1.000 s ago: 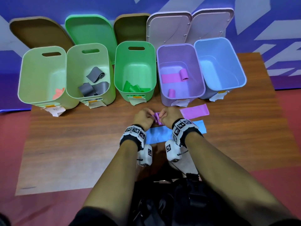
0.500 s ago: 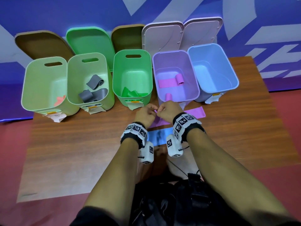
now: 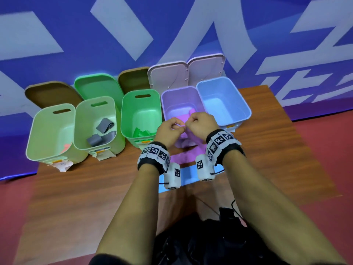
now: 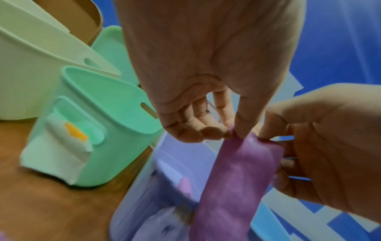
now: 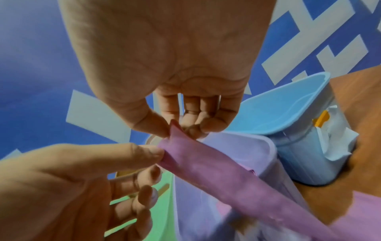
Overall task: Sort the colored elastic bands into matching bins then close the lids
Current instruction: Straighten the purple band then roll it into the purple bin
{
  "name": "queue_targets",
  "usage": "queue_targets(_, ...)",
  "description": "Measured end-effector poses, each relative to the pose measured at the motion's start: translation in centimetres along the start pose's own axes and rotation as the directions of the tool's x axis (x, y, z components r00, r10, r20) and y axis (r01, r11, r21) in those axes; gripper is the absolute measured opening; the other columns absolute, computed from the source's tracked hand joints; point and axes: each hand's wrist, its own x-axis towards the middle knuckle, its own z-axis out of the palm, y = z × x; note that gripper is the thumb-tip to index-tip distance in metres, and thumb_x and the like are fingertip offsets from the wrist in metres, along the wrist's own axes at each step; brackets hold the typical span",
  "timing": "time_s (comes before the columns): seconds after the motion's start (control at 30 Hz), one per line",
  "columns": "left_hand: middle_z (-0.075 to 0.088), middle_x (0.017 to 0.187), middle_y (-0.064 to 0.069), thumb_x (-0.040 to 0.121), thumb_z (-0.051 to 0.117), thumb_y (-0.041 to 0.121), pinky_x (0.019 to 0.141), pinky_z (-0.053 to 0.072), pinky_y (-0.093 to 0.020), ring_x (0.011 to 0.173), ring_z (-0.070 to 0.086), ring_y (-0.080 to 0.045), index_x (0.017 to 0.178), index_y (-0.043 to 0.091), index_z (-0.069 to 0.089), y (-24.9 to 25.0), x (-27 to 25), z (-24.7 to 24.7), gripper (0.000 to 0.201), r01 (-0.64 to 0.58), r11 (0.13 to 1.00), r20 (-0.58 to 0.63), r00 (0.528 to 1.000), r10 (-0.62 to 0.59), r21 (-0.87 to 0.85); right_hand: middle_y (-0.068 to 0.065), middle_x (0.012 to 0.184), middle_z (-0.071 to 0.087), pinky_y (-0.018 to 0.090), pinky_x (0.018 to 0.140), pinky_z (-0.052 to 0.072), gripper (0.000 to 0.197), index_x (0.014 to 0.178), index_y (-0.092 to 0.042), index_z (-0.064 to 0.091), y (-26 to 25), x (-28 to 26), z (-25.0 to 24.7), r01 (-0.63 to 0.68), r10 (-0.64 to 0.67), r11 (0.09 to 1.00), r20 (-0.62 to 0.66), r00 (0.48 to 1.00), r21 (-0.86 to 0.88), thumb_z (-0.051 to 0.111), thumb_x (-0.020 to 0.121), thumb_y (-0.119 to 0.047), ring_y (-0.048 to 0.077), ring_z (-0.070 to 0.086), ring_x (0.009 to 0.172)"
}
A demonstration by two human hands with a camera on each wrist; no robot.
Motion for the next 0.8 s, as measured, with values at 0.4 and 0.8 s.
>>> queue_targets(0.4, 0.061, 0.071, -0.001, 0.089, 0.062, -0.002, 0.063, 0.045, -0.013, 0.061, 0.058, 0.000, 0.078, 0.019, 0.060, 10.1, 1.5, 0.0, 0.023, -0.234, 0.962, -0.094, 0.970, 0.222, -0.143, -0.009, 0.077, 0.069, 0.030, 0.081, 0.051, 0.013, 0.071, -0.024, 0.068, -1.7, 1.8, -8.6, 0.248, -0.166, 0.886, -0.233, 0.958, 0.391, 0.062, 0.082, -0.021, 0.016, 0.064, 0.084)
queue_targets(0.8, 0.064, 0.078, 0.003, 0.093, 0.061, 0.005, 0.073, 0.053, -0.030, 0.077, 0.059, -0.012, 0.086, 0.016, 0.060, 12.5, 2.6, 0.2, 0.013, -0.312, 0.908, -0.116, 0.950, 0.291, -0.280, -0.005, 0.072, 0.068, 0.027, 0.073, 0.054, 0.016, 0.079, -0.020, 0.071, -1.6, 2.4, -10.4, 0.351, -0.249, 0.772, -0.256, 0.934, 0.529, 0.066, 0.092, -0.013, 0.008, 0.062, 0.069)
